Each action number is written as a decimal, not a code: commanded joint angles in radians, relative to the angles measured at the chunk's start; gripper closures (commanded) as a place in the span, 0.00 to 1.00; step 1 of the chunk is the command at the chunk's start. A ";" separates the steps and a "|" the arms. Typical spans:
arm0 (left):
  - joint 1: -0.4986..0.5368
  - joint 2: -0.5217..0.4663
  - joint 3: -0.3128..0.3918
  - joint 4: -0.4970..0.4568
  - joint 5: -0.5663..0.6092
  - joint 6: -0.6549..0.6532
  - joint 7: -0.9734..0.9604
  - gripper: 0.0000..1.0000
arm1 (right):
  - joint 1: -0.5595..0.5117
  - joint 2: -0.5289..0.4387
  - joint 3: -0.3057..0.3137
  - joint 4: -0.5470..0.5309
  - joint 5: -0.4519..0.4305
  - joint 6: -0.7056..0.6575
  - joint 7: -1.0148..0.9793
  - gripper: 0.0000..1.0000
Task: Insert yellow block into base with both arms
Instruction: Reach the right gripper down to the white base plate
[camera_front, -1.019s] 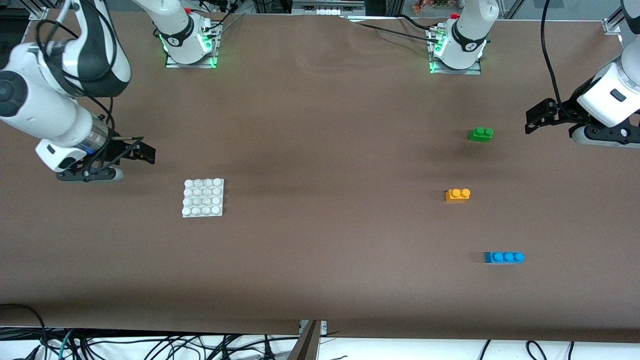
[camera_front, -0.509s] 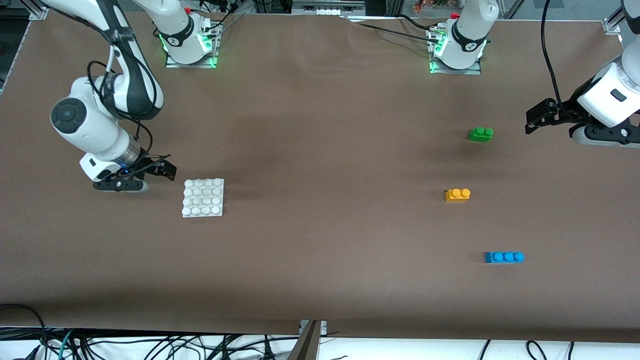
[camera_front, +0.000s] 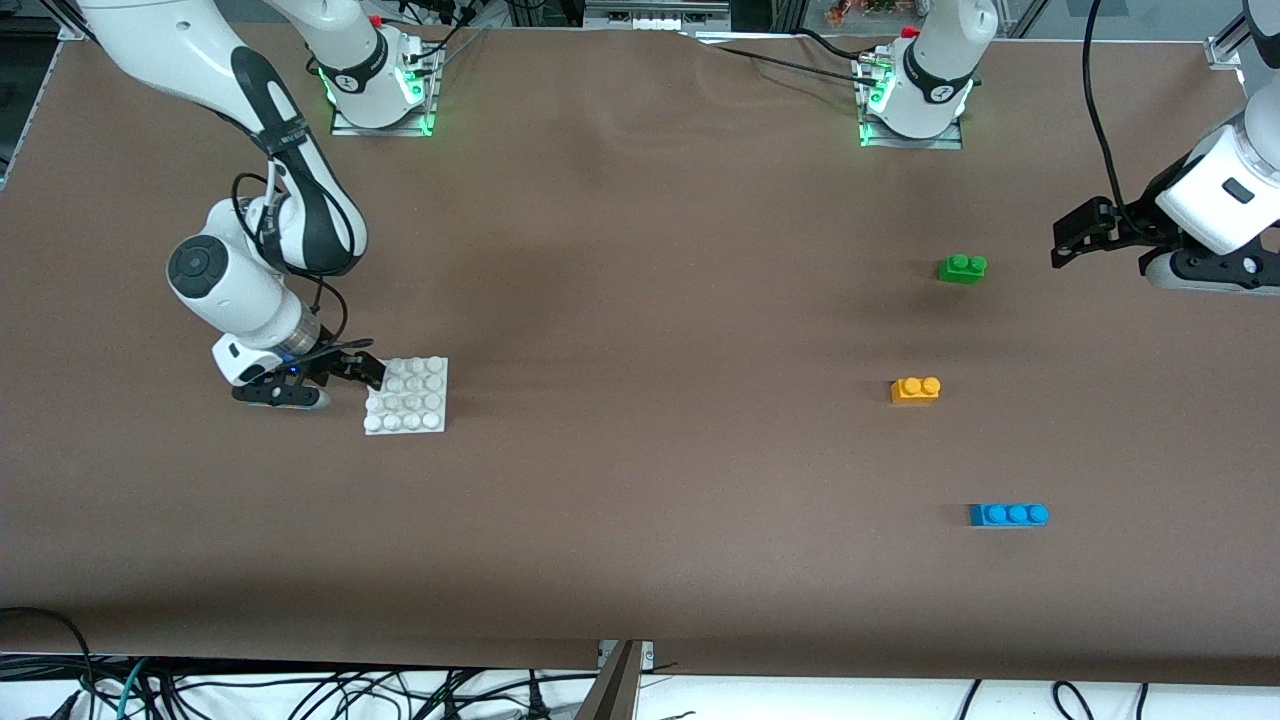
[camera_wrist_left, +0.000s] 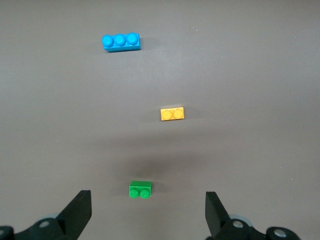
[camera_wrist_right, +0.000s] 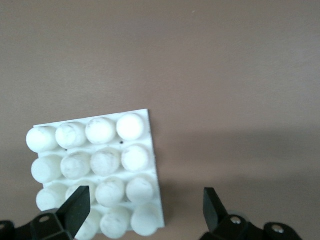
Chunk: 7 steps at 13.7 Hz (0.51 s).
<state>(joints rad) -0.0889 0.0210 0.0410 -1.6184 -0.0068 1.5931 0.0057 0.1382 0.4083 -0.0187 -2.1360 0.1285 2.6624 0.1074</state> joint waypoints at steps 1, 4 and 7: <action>0.003 0.010 0.004 0.028 -0.015 -0.019 0.016 0.00 | 0.001 0.024 0.008 0.027 0.063 0.013 0.005 0.00; 0.003 0.011 0.004 0.028 -0.015 -0.019 0.017 0.00 | 0.003 0.056 0.028 0.037 0.079 0.045 0.005 0.00; 0.003 0.011 0.004 0.028 -0.015 -0.018 0.016 0.00 | 0.003 0.082 0.029 0.034 0.079 0.080 -0.008 0.00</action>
<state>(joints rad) -0.0884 0.0210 0.0412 -1.6184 -0.0068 1.5931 0.0057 0.1408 0.4663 0.0065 -2.1118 0.1841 2.7097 0.1093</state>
